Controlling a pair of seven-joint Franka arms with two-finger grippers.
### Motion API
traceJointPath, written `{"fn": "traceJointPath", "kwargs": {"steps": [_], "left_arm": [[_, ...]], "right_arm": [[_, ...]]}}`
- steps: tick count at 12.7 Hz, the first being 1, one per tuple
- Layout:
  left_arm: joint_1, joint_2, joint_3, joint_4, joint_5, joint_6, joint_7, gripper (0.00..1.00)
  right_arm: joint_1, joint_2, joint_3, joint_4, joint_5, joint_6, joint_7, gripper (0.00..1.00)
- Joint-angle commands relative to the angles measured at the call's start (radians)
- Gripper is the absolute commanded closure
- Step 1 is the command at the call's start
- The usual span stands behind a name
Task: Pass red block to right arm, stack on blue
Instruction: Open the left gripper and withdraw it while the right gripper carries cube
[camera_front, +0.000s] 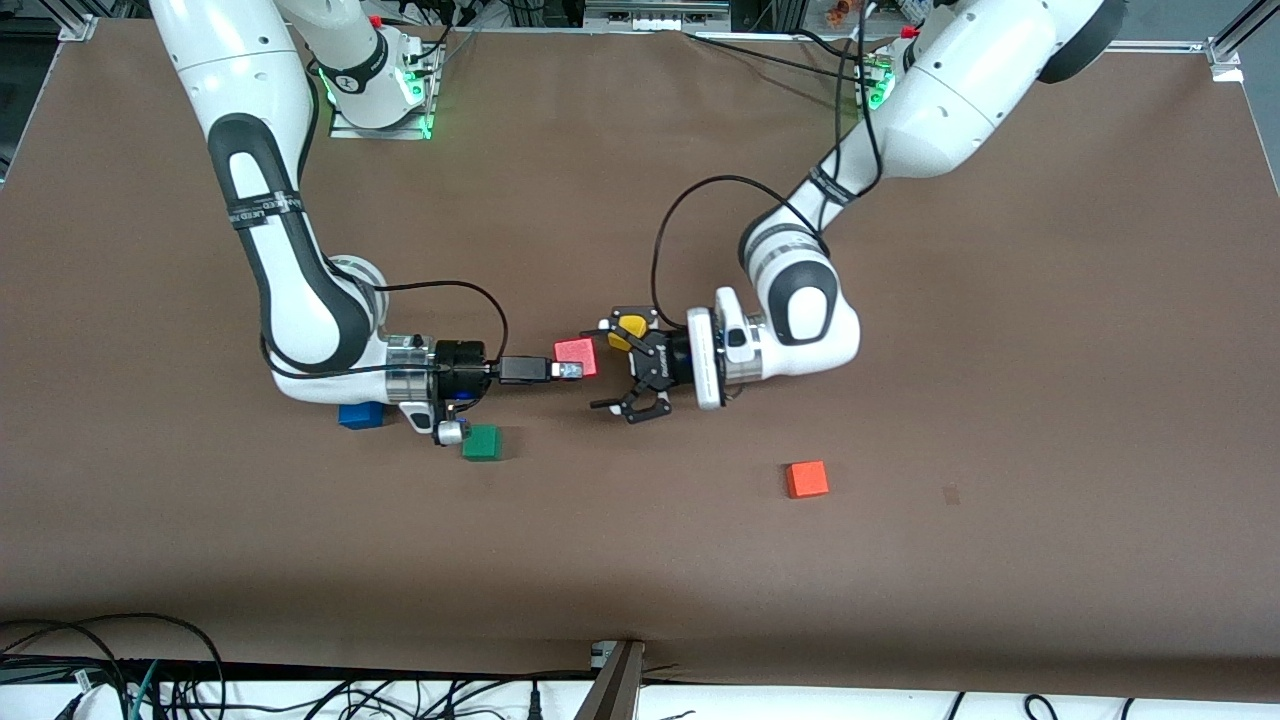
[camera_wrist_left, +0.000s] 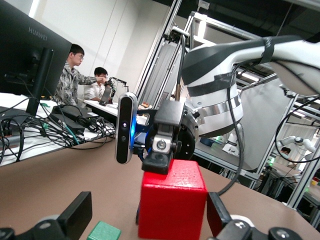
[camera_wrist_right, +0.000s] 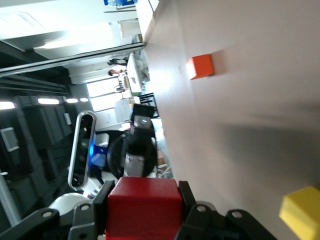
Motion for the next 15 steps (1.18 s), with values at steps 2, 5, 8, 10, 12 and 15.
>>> {"fn": "traceJointPath", "kwargs": {"steps": [2, 5, 8, 10, 12, 15], "left_arm": [[0.117, -0.008, -0.002, 0.002, 0.172, -0.148, -0.137, 0.0], [0.217, -0.014, 0.001, 0.014, 0.388, -0.234, -0.269, 0.0], [0.316, -0.016, 0.001, 0.084, 0.694, -0.352, -0.445, 0.0], [0.367, -0.016, 0.002, 0.117, 0.828, -0.438, -0.556, 0.0], [0.398, -0.017, 0.003, 0.14, 0.931, -0.497, -0.646, 0.0], [0.461, -0.039, 0.008, 0.148, 1.07, -0.621, -0.783, 0.0]], "right_arm": [[-0.005, -0.048, -0.056, 0.023, -0.214, -0.008, 0.006, 1.0], [-0.007, -0.055, -0.119, 0.08, -0.452, -0.014, 0.004, 1.0], [-0.007, -0.079, -0.172, 0.123, -0.679, -0.015, 0.006, 1.0], [-0.007, -0.081, -0.205, 0.146, -0.841, -0.008, 0.003, 1.0], [0.002, -0.082, -0.226, 0.157, -0.989, 0.02, 0.012, 1.0], [0.007, -0.111, -0.232, 0.155, -1.236, 0.057, 0.066, 1.0]]}}
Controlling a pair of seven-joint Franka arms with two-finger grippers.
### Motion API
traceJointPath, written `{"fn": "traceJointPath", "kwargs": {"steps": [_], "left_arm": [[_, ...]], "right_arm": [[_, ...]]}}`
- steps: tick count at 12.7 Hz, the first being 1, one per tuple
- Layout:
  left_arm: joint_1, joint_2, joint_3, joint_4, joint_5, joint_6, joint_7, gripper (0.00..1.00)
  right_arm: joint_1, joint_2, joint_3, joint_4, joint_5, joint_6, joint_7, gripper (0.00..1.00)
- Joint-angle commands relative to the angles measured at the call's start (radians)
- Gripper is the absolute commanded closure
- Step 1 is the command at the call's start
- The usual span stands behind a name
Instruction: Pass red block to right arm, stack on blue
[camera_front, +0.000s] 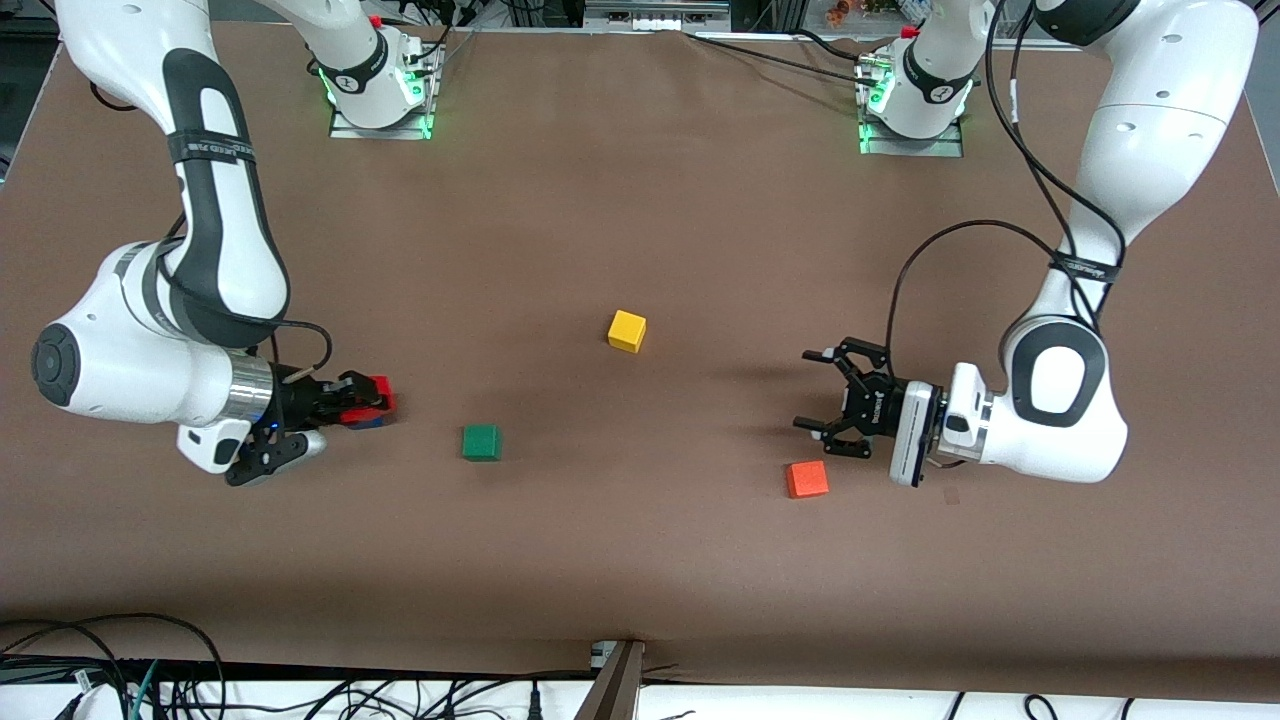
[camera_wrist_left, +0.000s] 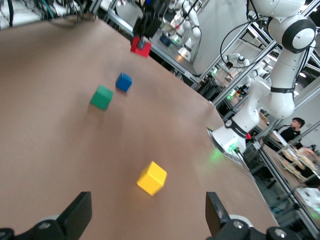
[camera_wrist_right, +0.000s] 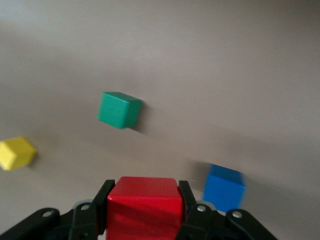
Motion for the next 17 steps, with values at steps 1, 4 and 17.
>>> {"fn": "traceJointPath", "kwargs": {"steps": [1, 4, 17], "left_arm": [[0.054, -0.045, 0.0, 0.007, 0.155, -0.106, -0.131, 0.0], [0.09, -0.07, 0.0, 0.088, 0.341, -0.287, -0.301, 0.0], [0.06, -0.39, -0.006, 0.145, 0.97, -0.464, -1.019, 0.0]], "right_arm": [[0.015, -0.027, -0.014, -0.008, -0.128, 0.02, 0.035, 1.0], [0.037, -0.032, -0.012, -0.024, -0.245, 0.067, 0.14, 1.0], [0.109, -0.204, -0.014, -0.49, -0.292, 0.503, 0.288, 1.0]]}}
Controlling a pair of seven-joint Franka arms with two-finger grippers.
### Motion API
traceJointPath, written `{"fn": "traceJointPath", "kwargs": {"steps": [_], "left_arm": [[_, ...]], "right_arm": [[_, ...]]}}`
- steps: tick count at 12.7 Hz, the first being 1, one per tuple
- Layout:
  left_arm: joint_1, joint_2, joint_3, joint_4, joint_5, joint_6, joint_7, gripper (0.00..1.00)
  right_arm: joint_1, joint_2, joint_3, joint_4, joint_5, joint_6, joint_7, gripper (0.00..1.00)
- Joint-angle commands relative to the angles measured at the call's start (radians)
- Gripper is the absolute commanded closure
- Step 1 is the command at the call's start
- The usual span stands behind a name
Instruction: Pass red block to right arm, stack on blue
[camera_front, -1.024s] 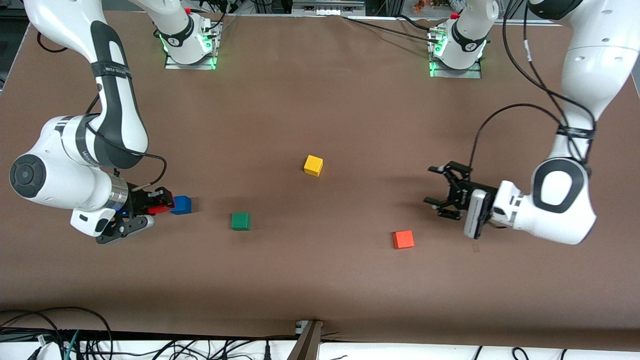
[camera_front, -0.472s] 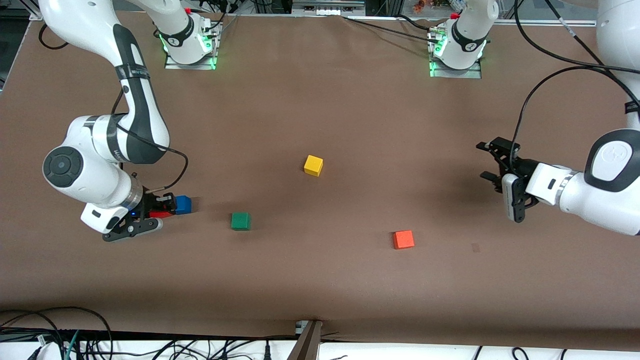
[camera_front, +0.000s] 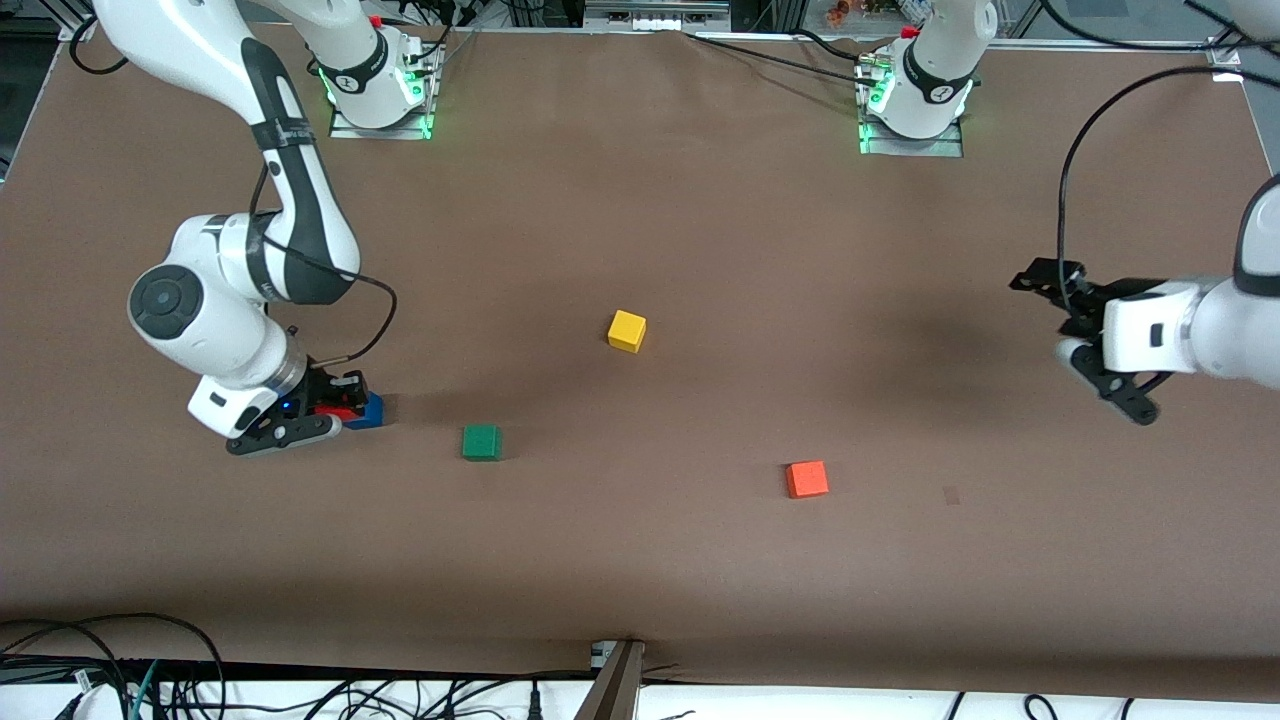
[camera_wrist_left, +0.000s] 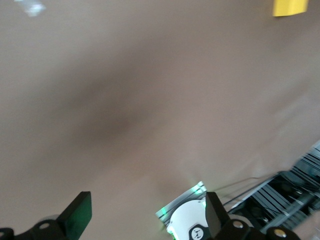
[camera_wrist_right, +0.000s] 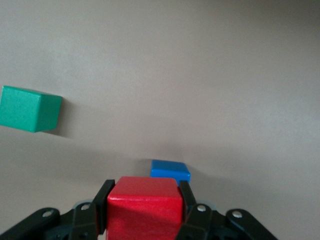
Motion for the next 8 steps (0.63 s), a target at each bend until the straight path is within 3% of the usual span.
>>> {"fn": "traceJointPath", "kwargs": {"steps": [1, 5, 8], "left_arm": [[-0.027, -0.065, 0.003, -0.011, 0.069, -0.009, -0.1, 0.0], [-0.177, -0.238, 0.159, -0.147, 0.069, 0.112, -0.258, 0.0], [-0.232, -0.392, 0.263, -0.358, 0.063, 0.34, -0.28, 0.0]], "right_arm": [[0.016, -0.089, -0.006, -0.148, -0.021, 0.089, 0.049, 1.0], [0.014, -0.091, -0.023, -0.21, -0.019, 0.169, 0.059, 1.0], [0.013, -0.066, -0.023, -0.217, -0.019, 0.223, 0.059, 1.0]]}}
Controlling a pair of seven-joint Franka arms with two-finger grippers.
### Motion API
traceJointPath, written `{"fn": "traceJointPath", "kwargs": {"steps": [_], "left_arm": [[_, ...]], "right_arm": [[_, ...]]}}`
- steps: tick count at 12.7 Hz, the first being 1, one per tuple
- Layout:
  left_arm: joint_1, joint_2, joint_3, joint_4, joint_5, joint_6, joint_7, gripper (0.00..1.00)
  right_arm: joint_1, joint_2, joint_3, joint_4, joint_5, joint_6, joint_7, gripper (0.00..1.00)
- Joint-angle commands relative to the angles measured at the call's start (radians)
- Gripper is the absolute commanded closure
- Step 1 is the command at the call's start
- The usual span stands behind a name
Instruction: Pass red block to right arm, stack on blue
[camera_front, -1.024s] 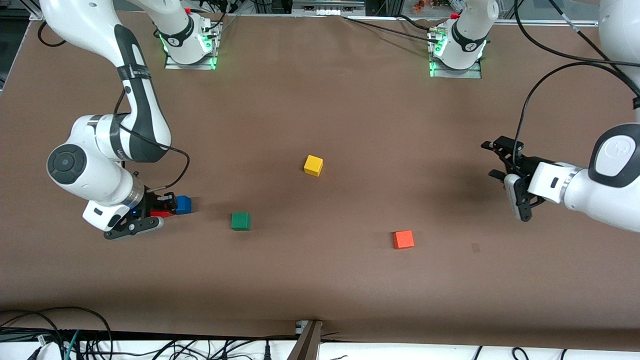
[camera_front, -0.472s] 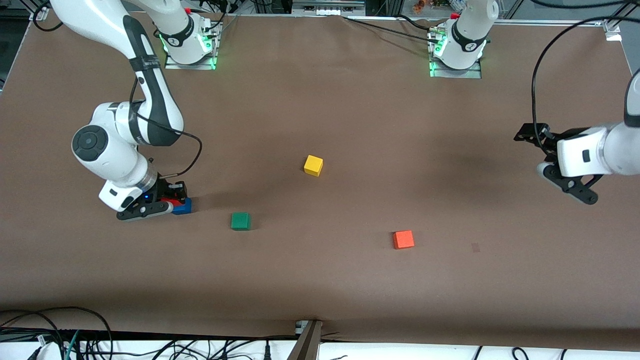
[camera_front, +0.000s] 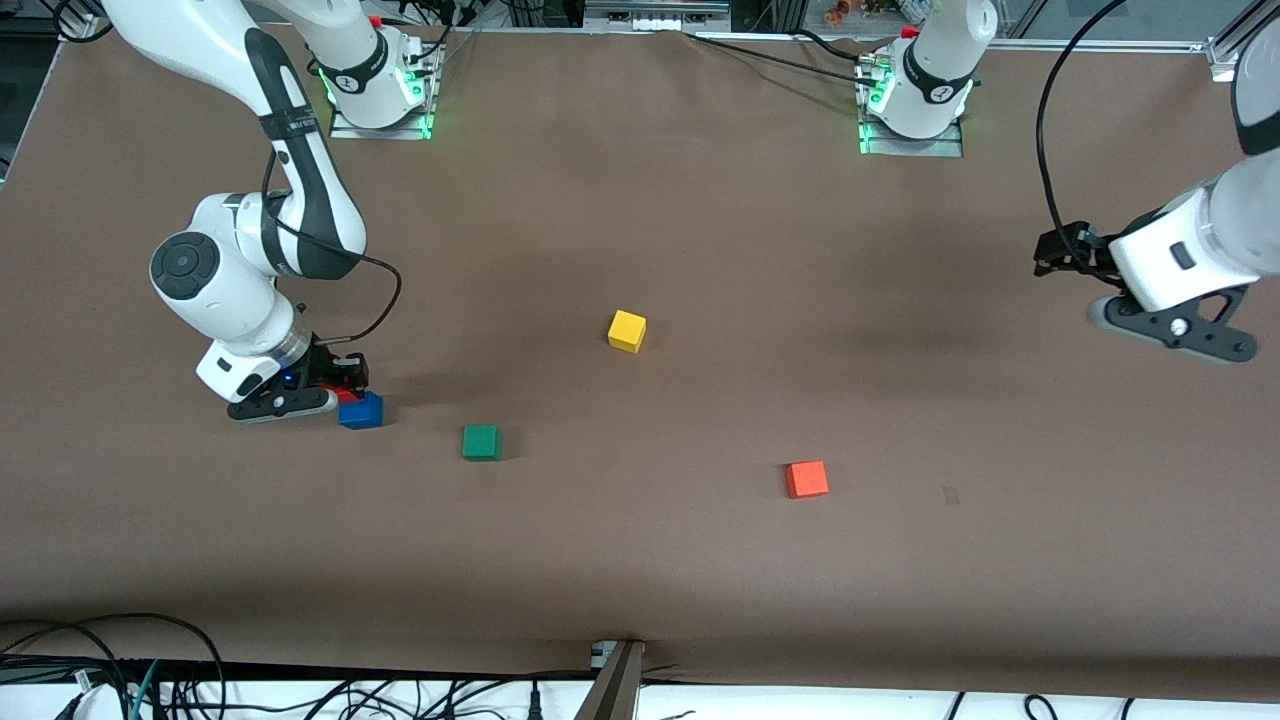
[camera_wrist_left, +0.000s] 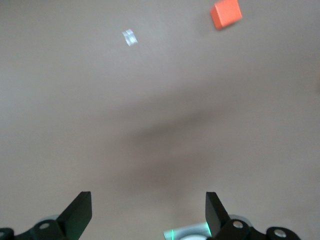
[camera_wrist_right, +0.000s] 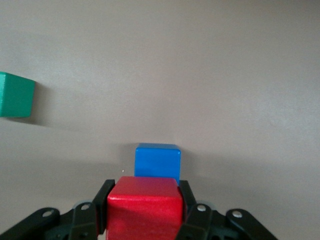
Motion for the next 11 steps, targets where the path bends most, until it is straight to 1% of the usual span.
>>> {"fn": "traceJointPath", "kwargs": {"steps": [1, 2, 3, 4, 8, 11], "left_arm": [[-0.054, -0.177, 0.069, -0.249, 0.015, 0.14, -0.077, 0.0], [-0.086, -0.194, 0.095, -0.278, 0.018, 0.175, -0.146, 0.0], [-0.119, -0.196, 0.129, -0.301, 0.02, 0.21, -0.175, 0.0], [-0.126, -0.197, 0.141, -0.306, 0.018, 0.233, -0.178, 0.0], [-0.12, -0.199, 0.158, -0.306, 0.0, 0.251, -0.186, 0.0], [-0.12, -0.222, 0.16, -0.343, -0.015, 0.272, -0.281, 0.0]], "right_arm": [[0.007, -0.004, -0.004, -0.028, -0.019, 0.055, 0.024, 1.0], [0.007, 0.012, -0.004, -0.028, -0.019, 0.074, 0.021, 1.0], [0.007, 0.024, -0.004, -0.028, -0.019, 0.095, 0.018, 1.0], [0.007, 0.033, -0.004, -0.028, -0.019, 0.111, 0.017, 1.0], [0.007, 0.05, -0.003, -0.028, -0.019, 0.132, 0.018, 1.0], [0.007, 0.056, -0.003, -0.028, -0.019, 0.137, 0.02, 1.0]]}}
